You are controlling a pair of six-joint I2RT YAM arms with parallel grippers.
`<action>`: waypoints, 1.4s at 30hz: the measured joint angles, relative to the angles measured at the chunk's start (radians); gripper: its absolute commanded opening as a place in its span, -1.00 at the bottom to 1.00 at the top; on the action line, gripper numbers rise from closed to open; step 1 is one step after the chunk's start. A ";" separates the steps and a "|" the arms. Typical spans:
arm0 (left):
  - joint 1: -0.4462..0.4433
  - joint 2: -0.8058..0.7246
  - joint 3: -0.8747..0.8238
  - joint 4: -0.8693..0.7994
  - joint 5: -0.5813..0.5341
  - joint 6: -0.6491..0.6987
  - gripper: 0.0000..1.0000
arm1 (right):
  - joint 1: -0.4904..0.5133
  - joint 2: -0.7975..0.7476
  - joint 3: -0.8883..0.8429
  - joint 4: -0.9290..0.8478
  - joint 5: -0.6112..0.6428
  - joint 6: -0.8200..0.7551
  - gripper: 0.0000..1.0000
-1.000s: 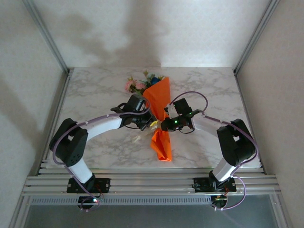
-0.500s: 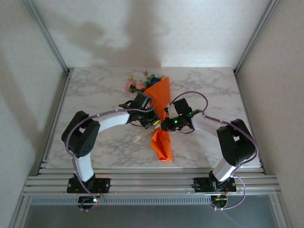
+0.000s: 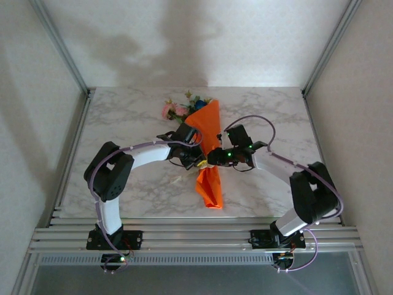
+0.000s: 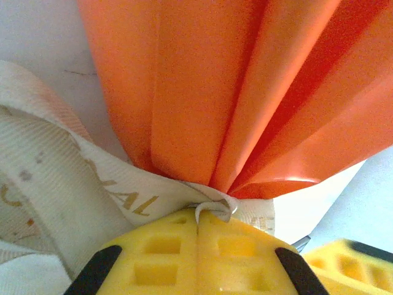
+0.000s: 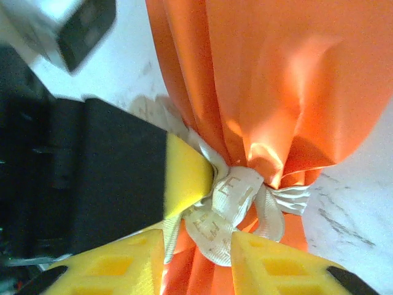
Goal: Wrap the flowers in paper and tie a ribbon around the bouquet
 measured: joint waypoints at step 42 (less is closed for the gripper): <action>-0.001 0.000 -0.007 0.011 -0.007 -0.009 -1.00 | 0.044 0.156 0.150 -0.148 0.143 0.492 -0.45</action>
